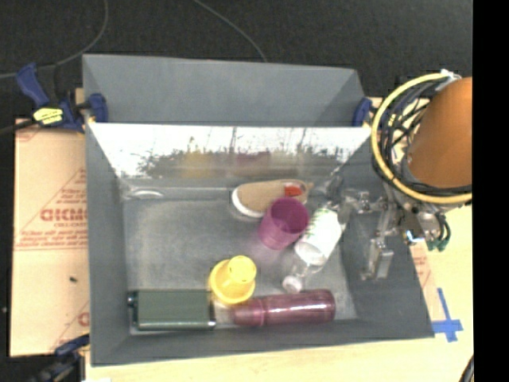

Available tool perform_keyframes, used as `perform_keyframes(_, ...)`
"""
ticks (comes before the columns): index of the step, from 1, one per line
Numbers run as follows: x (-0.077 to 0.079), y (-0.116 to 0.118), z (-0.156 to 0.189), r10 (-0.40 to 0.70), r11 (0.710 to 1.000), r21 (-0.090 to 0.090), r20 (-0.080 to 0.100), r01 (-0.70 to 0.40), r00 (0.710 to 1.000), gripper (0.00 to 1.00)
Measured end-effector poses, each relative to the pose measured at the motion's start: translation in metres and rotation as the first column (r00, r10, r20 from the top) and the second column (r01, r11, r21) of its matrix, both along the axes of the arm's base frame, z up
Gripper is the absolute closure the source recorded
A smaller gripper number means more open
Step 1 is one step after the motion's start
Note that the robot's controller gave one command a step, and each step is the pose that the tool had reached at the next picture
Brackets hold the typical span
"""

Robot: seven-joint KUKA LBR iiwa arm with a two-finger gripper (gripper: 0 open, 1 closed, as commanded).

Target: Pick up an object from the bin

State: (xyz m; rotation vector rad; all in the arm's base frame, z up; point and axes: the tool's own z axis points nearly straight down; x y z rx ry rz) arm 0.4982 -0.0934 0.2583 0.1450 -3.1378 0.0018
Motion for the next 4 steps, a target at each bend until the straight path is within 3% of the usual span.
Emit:
perform_keyframes(1,0.03,0.01,-0.052,-0.089,0.996,0.0,0.019,0.089,0.996,0.0)
perform_keyframes(2,0.038,0.005,0.009,-0.062,0.998,-0.001,0.006,0.062,0.998,0.0)
perform_keyframes(3,0.072,0.052,-0.146,-0.284,0.959,0.002,0.014,0.284,0.959,1.0)
perform_keyframes(4,0.072,0.052,-0.146,-0.282,0.959,0.002,0.015,0.282,0.959,1.0)
